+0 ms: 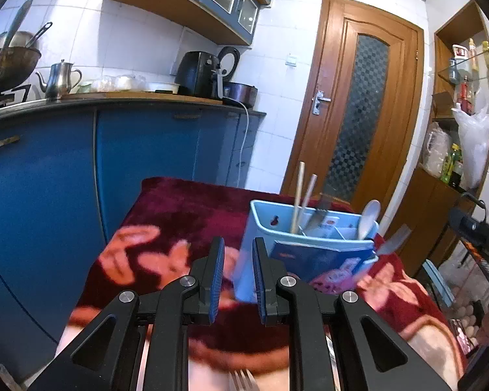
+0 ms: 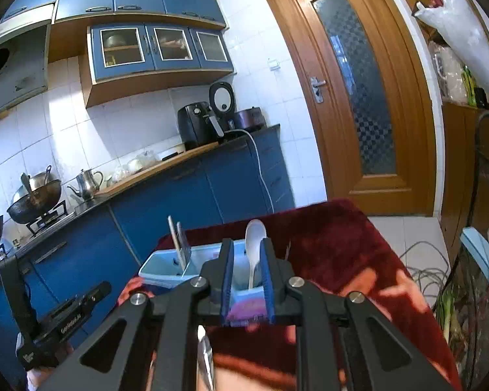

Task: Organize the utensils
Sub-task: 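Move both open tools back over the remaining utensils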

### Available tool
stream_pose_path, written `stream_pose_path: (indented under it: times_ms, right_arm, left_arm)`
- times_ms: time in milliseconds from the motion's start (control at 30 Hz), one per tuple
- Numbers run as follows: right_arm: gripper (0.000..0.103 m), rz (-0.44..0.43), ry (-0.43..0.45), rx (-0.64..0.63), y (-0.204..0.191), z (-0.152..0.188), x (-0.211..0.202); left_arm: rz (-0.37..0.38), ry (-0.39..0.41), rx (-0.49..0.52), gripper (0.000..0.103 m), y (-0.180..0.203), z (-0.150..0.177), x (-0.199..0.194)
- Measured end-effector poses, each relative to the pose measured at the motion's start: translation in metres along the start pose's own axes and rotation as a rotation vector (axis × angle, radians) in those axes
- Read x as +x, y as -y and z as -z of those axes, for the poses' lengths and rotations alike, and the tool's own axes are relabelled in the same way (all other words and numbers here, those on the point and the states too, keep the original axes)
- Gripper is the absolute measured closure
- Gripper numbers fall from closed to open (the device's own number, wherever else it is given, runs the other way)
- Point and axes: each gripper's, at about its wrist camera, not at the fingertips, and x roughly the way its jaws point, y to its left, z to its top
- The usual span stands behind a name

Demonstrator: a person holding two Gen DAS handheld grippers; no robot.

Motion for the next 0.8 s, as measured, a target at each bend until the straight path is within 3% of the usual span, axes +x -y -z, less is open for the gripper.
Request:
stream_pose_path:
  times_ms: [367, 800]
  right_arm:
    - [0.084, 0.001, -0.087, 0.037, 0.009, 0.036, -0.03]
    - [0.081, 0.002, -0.194, 0.071, 0.025, 0.079, -0.045]
  left_arm:
    - [-0.003, -0.08, 0.012, 0.086, 0.011, 0.021, -0.037]
    - [-0.029, -0.202, 0.003, 0.085, 0.007, 0.051, -0.049]
